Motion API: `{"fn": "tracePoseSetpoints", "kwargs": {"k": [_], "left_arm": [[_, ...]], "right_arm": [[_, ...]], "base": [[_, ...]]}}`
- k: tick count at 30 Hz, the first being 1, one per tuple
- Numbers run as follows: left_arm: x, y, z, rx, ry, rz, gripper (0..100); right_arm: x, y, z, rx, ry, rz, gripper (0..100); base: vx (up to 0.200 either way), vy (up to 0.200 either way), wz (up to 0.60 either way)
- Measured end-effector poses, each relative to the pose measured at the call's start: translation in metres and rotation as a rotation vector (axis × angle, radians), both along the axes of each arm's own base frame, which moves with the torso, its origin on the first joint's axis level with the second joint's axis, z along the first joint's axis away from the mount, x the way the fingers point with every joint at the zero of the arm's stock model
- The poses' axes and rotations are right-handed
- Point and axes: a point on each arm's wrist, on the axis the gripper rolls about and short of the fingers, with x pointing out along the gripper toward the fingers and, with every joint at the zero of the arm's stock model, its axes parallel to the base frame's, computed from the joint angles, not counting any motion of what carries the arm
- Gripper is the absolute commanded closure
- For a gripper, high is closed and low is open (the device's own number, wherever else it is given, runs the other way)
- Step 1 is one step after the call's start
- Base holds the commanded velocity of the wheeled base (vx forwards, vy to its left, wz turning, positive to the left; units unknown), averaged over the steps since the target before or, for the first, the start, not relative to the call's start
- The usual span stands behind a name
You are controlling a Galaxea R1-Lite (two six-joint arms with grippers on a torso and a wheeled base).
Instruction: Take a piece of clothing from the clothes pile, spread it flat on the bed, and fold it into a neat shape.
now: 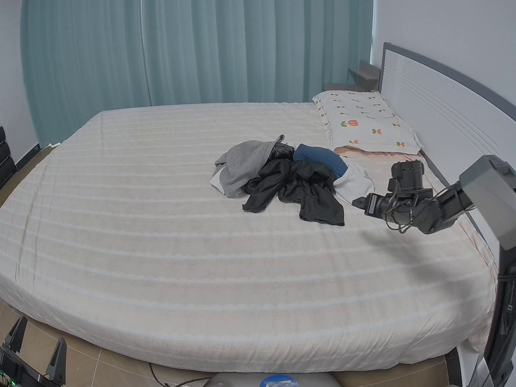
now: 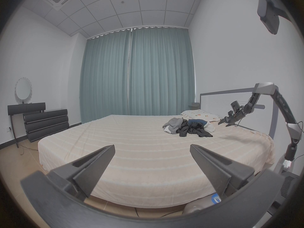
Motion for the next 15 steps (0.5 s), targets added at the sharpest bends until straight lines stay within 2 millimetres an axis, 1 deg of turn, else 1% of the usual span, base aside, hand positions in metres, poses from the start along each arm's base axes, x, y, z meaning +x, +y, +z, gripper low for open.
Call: {"fn": "tracePoseSetpoints", "kwargs": {"k": [5, 6, 10, 12, 13, 15], "left_arm": [[0.000, 0.000, 0.000, -0.001, 0.000, 0.000, 0], [0.000, 0.000, 0.000, -0.001, 0.000, 0.000, 0], [0.000, 0.000, 0.000, -0.001, 0.000, 0.000, 0], [0.000, 0.000, 0.000, -0.002, 0.000, 0.000, 0], [0.000, 0.000, 0.000, -0.002, 0.000, 0.000, 0], [0.000, 0.000, 0.000, -0.002, 0.000, 0.000, 0]], "right_arm": [[0.040, 0.018, -0.025, 0.056, -0.005, -0.037, 0], [0.045, 0.021, -0.029, 0.065, -0.005, -0.042, 0], [0.062, 0.035, -0.048, 0.103, 0.014, -0.062, 0], [0.066, 0.041, -0.057, 0.116, 0.031, -0.069, 0], [0.068, 0.045, -0.066, 0.120, 0.054, -0.073, 0], [0.070, 0.049, -0.079, 0.122, 0.082, -0.078, 0]], "base": [[0.000, 0.000, 0.00], [0.000, 0.000, 0.00], [0.000, 0.000, 0.00], [0.000, 0.000, 0.00], [0.000, 0.000, 0.00], [0.000, 0.000, 0.00]]}}
